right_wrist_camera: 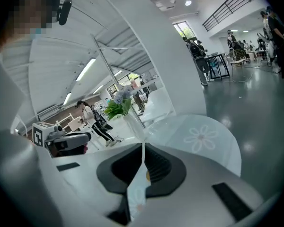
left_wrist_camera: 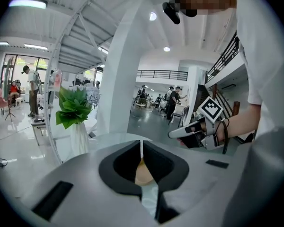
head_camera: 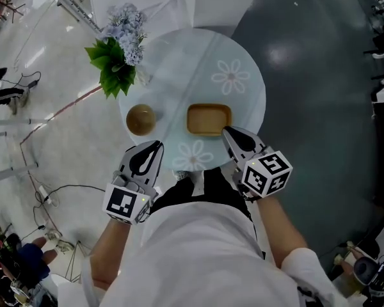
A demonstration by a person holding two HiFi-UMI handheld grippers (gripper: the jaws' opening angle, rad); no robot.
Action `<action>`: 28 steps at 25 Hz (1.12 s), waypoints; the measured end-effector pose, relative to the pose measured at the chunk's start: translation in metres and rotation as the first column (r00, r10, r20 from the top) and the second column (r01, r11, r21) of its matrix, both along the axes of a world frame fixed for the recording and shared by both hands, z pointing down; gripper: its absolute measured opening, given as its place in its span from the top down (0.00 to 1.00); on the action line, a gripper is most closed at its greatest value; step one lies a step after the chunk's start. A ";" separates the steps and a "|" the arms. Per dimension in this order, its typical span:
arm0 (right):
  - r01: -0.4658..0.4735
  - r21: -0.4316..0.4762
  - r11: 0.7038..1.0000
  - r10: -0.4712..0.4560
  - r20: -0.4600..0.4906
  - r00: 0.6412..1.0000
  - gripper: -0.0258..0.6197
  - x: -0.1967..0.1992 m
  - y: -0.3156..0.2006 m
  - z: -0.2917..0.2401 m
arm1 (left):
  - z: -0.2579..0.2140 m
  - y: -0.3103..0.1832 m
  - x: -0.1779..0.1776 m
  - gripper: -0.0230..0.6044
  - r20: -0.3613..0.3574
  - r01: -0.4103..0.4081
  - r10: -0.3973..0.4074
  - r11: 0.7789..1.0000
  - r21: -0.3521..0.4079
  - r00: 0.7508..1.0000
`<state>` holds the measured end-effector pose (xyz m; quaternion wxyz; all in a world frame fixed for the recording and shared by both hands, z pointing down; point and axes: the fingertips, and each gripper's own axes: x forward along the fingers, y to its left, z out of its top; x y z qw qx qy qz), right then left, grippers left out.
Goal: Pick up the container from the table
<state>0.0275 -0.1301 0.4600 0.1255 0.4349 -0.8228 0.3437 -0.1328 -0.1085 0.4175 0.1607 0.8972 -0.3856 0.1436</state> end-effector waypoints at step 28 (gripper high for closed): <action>0.014 -0.209 0.978 -0.052 -0.179 0.983 0.91 0.065 -0.049 0.149 | 0.067 -0.034 0.065 0.91 0.090 0.036 -0.020 0.983 -0.180 0.996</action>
